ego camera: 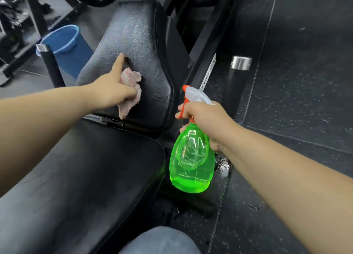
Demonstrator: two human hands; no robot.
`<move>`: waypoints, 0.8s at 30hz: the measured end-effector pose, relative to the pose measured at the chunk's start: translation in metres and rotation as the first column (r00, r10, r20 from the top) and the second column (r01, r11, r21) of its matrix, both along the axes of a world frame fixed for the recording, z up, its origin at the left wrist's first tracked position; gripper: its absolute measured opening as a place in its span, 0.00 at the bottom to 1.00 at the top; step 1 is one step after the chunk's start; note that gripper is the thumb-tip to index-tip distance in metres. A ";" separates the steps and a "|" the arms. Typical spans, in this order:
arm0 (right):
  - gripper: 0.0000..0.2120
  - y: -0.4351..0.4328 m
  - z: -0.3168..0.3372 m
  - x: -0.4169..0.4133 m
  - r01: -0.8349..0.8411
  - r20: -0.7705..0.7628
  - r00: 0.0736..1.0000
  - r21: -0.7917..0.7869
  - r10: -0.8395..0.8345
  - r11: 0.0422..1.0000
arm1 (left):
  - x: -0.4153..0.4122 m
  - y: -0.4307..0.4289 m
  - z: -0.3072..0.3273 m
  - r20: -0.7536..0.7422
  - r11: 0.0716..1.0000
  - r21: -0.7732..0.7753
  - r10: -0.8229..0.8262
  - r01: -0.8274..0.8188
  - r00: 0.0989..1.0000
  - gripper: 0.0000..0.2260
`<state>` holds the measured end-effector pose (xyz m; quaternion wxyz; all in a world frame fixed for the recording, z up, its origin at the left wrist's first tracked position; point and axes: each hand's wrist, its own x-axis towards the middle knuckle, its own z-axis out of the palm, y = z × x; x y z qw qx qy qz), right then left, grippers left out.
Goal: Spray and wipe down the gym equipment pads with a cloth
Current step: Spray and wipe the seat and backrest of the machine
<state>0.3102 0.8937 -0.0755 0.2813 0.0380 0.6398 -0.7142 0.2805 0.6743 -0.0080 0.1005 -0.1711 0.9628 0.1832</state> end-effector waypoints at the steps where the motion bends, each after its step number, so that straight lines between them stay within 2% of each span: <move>1: 0.28 0.001 0.007 -0.006 -0.004 -0.016 1.000 -0.018 0.004 1.000 | -0.002 0.000 0.001 0.010 1.000 0.005 0.000 0.000 1.000 0.42; 4: 0.29 -0.004 0.029 -0.030 -0.002 -0.041 0.999 -0.019 0.001 1.000 | -0.011 0.000 0.003 0.087 0.999 -0.024 -0.034 0.036 0.996 0.46; 7: 0.23 -0.018 0.049 -0.053 0.020 -0.062 0.998 0.040 -0.017 0.999 | -0.017 -0.001 0.006 0.151 0.996 -0.046 -0.067 0.075 0.986 0.48; 10: 0.18 -0.026 0.063 -0.066 -0.002 -0.030 1.000 0.068 0.004 0.998 | -0.017 0.000 0.005 0.152 0.992 -0.016 -0.118 0.122 0.981 0.44; 14: 0.18 -0.030 0.088 -0.082 -0.009 -0.019 1.000 0.153 0.012 0.988 | -0.017 -0.003 0.005 0.136 0.988 0.019 -0.153 0.152 0.979 0.40; 17: 0.26 -0.035 0.103 -0.101 0.000 -0.093 0.995 0.247 0.024 0.969 | -0.017 -0.006 0.002 0.127 0.985 0.028 -0.173 0.171 0.977 0.36; 20: 0.12 -0.041 0.117 -0.114 0.008 -0.130 0.991 0.279 0.030 0.960 | -0.019 -0.010 -0.004 0.111 0.985 0.026 -0.171 0.169 0.979 0.36; 24: 0.30 -0.058 0.130 -0.123 -0.085 -0.113 0.985 0.359 0.133 0.930 | -0.021 -0.014 -0.012 0.098 0.981 -0.045 -0.181 0.186 0.979 0.36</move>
